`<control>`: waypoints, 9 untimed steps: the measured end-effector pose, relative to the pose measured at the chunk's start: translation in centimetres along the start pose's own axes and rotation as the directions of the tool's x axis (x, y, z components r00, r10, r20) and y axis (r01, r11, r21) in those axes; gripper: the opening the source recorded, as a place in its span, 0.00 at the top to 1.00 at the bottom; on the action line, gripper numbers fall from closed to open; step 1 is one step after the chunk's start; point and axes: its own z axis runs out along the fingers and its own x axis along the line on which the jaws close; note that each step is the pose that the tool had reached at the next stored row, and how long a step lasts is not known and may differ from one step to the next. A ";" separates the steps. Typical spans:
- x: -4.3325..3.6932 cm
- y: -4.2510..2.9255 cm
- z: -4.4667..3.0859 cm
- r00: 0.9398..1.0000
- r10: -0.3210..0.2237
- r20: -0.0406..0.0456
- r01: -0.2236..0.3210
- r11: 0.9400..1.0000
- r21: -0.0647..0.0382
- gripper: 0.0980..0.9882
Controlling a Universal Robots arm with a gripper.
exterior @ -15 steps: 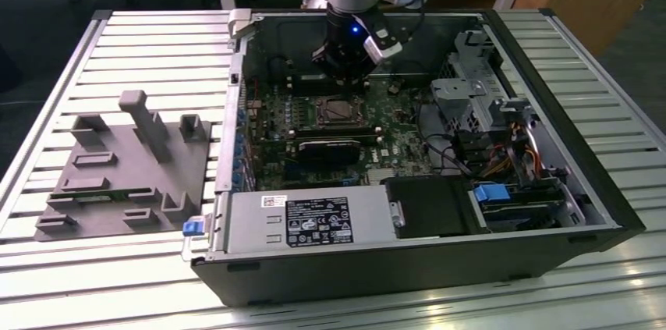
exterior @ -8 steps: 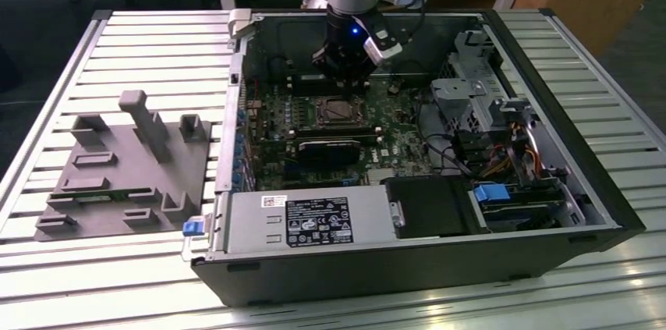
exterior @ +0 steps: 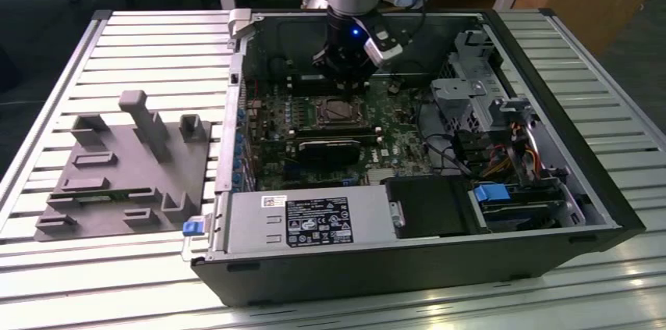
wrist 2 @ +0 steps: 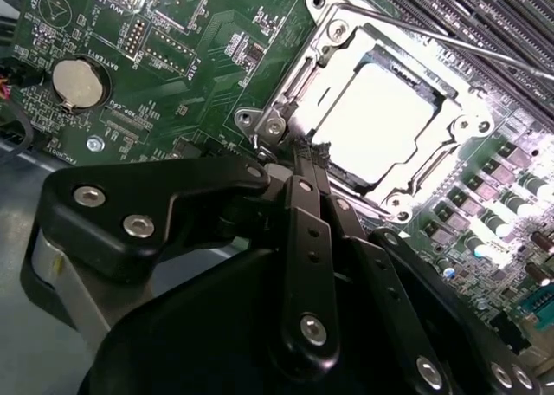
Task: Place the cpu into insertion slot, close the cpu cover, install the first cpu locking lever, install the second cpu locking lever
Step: 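Install the first cpu locking lever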
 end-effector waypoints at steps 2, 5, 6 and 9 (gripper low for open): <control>-0.02 0.00 0.05 1.000 0.000 -0.001 0.000 1.000 0.001 0.99; -0.04 0.01 0.07 1.000 0.000 -0.001 0.000 1.000 -0.001 0.99; -0.05 0.01 0.07 1.000 0.000 -0.001 0.000 1.000 -0.004 0.99; -0.07 0.01 0.07 1.000 0.000 -0.001 0.000 1.000 -0.015 0.99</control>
